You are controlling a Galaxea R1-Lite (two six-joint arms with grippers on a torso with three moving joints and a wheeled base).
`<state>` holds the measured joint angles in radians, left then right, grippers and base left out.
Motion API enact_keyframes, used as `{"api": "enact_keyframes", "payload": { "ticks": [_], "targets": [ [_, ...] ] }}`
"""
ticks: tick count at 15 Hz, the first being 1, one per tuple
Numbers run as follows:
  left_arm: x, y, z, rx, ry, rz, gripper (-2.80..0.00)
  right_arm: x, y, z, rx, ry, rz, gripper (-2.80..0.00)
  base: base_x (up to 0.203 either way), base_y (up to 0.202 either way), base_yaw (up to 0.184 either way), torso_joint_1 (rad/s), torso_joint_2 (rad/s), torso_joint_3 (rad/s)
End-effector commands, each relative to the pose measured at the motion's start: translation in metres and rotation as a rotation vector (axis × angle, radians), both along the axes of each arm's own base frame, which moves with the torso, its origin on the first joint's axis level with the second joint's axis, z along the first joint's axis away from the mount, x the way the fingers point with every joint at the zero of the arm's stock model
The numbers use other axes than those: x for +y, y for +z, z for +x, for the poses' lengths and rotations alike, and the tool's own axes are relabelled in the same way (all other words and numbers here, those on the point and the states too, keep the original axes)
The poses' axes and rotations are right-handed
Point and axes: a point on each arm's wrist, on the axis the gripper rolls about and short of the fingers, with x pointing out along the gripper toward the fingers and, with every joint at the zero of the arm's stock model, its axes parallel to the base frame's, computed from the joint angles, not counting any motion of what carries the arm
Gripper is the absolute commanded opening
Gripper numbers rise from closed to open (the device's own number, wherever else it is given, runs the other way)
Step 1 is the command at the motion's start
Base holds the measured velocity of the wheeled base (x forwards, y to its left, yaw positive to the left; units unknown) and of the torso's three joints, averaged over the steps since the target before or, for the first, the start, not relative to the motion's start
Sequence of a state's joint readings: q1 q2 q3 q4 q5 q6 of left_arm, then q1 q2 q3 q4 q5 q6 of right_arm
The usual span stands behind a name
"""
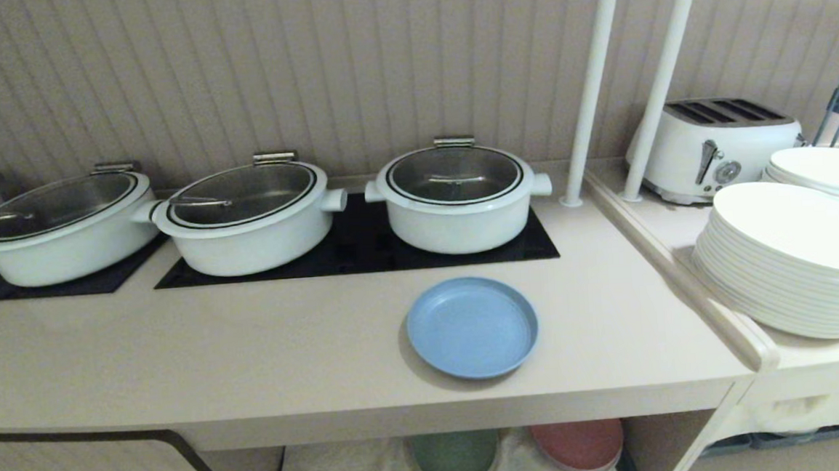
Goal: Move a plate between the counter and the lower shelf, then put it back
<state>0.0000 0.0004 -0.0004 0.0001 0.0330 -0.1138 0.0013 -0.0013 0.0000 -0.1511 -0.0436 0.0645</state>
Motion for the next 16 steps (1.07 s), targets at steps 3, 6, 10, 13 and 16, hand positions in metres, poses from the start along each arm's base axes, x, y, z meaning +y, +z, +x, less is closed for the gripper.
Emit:
{"api": "enact_keyframes", "payload": {
  "ticks": [3, 6, 10, 13, 16],
  "targets": [
    [0.0000, 0.0003, -0.0001, -0.002, 0.001, -0.001, -2.80, 0.0000, 0.0001, 0.0002, 0.002, 0.000, 0.003, -2.80, 0.000, 0.000, 0.000, 0.000, 0.00, 0.000],
    [0.0000, 0.0003, -0.0001, -0.002, 0.001, -0.001, -2.80, 0.0000, 0.0001, 0.0002, 0.002, 0.000, 0.003, -2.80, 0.000, 0.000, 0.000, 0.000, 0.00, 0.000],
    [0.0000, -0.0001, 0.0000, 0.000, 0.001, -0.001, -2.80, 0.0000, -0.0006, 0.0004, 0.009, 0.000, 0.005, -2.80, 0.000, 0.000, 0.000, 0.000, 0.00, 0.000],
    [0.0000, -0.0001, 0.0000, 0.000, 0.001, -0.001, -2.80, 0.0000, -0.0005, 0.0003, 0.008, 0.000, 0.006, -2.80, 0.000, 0.000, 0.000, 0.000, 0.00, 0.000],
    [0.0000, 0.0002, -0.0001, -0.001, 0.001, -0.001, -2.80, 0.0000, 0.0000, 0.0001, 0.002, 0.000, 0.005, -2.80, 0.000, 0.000, 0.000, 0.000, 0.00, 0.000]
  ]
}}
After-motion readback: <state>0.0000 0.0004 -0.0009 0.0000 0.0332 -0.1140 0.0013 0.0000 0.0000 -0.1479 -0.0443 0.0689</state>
